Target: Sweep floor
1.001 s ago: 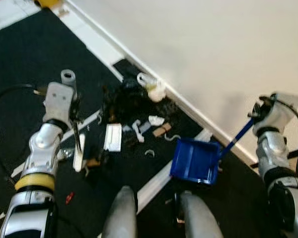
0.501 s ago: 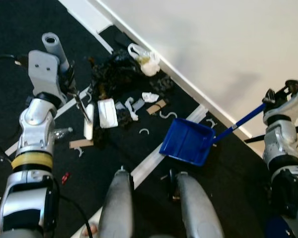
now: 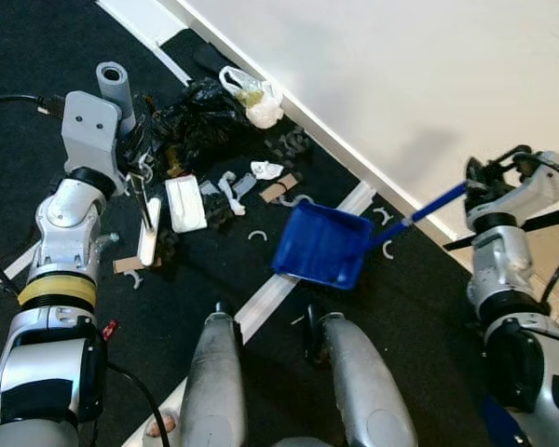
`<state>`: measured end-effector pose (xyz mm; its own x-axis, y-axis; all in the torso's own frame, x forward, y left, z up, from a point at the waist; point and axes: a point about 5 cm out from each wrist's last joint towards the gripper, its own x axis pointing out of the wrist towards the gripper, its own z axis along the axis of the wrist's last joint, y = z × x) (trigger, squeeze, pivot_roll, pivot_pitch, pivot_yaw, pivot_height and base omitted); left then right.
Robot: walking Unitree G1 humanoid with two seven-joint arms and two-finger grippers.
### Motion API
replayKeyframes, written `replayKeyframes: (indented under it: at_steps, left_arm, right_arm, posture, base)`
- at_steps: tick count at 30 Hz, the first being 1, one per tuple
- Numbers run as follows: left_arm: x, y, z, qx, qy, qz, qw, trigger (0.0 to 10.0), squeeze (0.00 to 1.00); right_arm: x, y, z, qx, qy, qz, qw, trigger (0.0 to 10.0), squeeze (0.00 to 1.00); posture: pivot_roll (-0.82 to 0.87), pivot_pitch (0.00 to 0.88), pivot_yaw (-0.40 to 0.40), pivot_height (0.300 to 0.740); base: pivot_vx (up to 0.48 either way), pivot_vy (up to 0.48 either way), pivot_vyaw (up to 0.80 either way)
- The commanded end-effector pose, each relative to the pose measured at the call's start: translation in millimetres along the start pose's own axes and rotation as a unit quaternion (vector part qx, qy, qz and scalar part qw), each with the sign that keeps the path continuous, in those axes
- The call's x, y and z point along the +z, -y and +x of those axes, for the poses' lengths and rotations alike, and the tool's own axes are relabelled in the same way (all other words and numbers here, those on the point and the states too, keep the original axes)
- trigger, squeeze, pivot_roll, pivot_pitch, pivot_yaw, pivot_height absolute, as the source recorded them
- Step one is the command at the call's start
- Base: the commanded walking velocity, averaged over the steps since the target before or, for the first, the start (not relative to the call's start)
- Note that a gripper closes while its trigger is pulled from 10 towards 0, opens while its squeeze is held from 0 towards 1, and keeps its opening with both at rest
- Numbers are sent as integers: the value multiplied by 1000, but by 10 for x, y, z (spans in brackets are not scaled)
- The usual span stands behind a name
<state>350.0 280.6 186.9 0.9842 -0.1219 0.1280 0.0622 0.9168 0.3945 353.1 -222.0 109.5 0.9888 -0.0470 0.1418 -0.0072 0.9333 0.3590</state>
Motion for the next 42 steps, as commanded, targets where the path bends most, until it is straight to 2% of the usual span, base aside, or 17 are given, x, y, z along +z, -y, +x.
replayKeyframes:
  at_steps: [1,5,6,8,9,10,11,16,20,24,25,29,35,42]
  left_arm:
    - [-59,-19,-38,-11,-14,15,1000,10000,0]
    - [-67,-3,-29,-18,-16,16,1000,10000,0]
    - [-81,8,-22,-24,-21,22,999,10000,0]
    - [-81,8,-22,-24,-21,22,999,10000,0]
    - [-99,10,-17,-26,-29,32,999,10000,0]
    - [-99,10,-17,-26,-29,32,999,10000,0]
    - [-112,0,-13,-25,-36,41,998,10000,0]
    - [-118,-37,0,-18,-41,52,998,10000,0]
    - [-107,-70,2,-16,-41,55,998,10000,0]
    - [-100,-87,4,-16,-39,56,998,10000,0]
    - [-94,-101,5,-15,-38,56,998,10000,0]
    - [-88,-122,7,-14,-38,57,998,10000,0]
    - [-75,-135,16,-15,-36,58,998,10000,0]
    - [-53,-125,35,-19,-30,57,998,10000,0]
  right_arm:
    - [-253,-143,-65,29,-49,64,996,10000,0]
    - [-260,-163,-57,44,-60,59,996,10000,0]
    - [-273,-144,-59,48,-80,29,995,10000,0]
    - [-273,-144,-59,48,-80,29,995,10000,0]
    - [-273,-107,-63,43,-94,0,995,10000,0]
    - [-273,-107,-63,43,-94,0,995,10000,0]
    - [-257,-62,-64,33,-100,-30,994,10000,0]
    - [-182,-16,-38,28,-91,-57,994,10000,0]
    - [-74,-66,42,52,-77,-80,992,10000,0]
    - [72,-68,130,49,-56,-79,994,10000,0]
    - [181,-45,184,38,-38,-70,996,10000,0]
    - [292,9,226,23,-27,-72,997,10000,0]
    - [413,89,248,8,-13,-87,996,10000,0]
    - [495,130,264,-1,1,-84,996,10000,0]
  posture:
    - [148,458,-71,740]
    - [148,458,-72,740]
    - [144,457,-77,740]
    - [144,457,-77,740]
    - [144,458,-80,740]
    - [144,458,-80,740]
    - [144,460,-83,740]
    - [144,463,-88,740]
    - [146,466,-88,740]
    - [149,465,-87,740]
    - [150,463,-85,740]
    - [150,464,-85,740]
    - [147,460,-85,740]
    - [152,456,-79,740]
  base:
    - [0,0,0]
    - [0,0,0]
    - [0,0,0]
    - [0,0,0]
    - [0,0,0]
    - [0,0,0]
    - [0,0,0]
    - [0,0,0]
    - [0,0,0]
    - [0,0,0]
    - [0,0,0]
    - [0,0,0]
    - [0,0,0]
    - [0,0,0]
